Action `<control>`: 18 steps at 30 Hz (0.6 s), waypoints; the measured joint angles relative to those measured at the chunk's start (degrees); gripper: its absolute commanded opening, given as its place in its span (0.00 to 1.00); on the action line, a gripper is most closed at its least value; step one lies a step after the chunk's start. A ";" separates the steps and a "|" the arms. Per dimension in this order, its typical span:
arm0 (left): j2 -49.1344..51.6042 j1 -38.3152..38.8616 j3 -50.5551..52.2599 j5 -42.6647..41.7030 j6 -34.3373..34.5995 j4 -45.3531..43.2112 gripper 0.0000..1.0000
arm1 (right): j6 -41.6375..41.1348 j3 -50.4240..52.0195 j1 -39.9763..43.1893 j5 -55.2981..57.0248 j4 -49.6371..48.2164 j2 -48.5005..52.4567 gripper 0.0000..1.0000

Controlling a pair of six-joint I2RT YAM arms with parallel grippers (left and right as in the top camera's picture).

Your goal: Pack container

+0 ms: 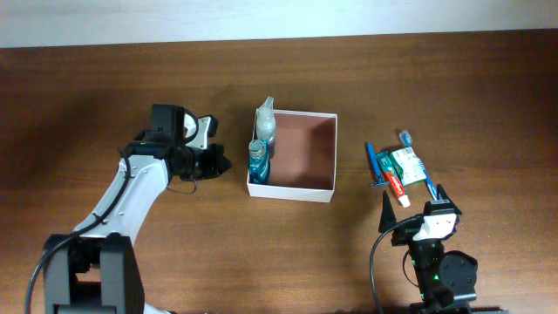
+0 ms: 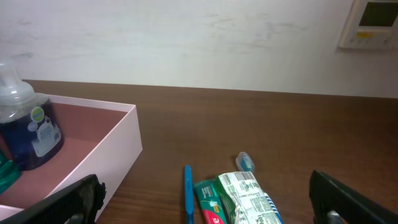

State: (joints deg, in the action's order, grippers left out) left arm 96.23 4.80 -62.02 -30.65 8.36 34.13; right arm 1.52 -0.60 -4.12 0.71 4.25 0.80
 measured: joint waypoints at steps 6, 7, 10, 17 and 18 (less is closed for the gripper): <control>0.00 0.48 0.02 -2.71 -1.16 -0.35 0.00 | 0.00 0.00 0.00 0.00 0.02 0.00 0.98; 0.00 0.57 0.04 -2.93 -1.29 -0.37 0.00 | 0.02 0.00 0.00 0.00 0.00 0.00 0.98; 0.07 0.94 0.37 -3.45 -1.33 -0.37 0.00 | 0.00 0.00 0.00 0.00 0.02 0.00 0.98; 2.75 1.14 0.55 -4.74 -1.38 -0.37 0.00 | -0.07 0.00 0.00 0.00 0.02 0.00 0.98; 3.19 1.14 0.59 -5.05 -1.40 -0.42 0.00 | 0.00 0.00 0.00 0.00 0.02 0.00 0.98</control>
State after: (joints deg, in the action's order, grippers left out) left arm 99.42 5.93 -61.43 -35.70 6.96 33.71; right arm 1.52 -0.60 -4.12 0.71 4.27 0.80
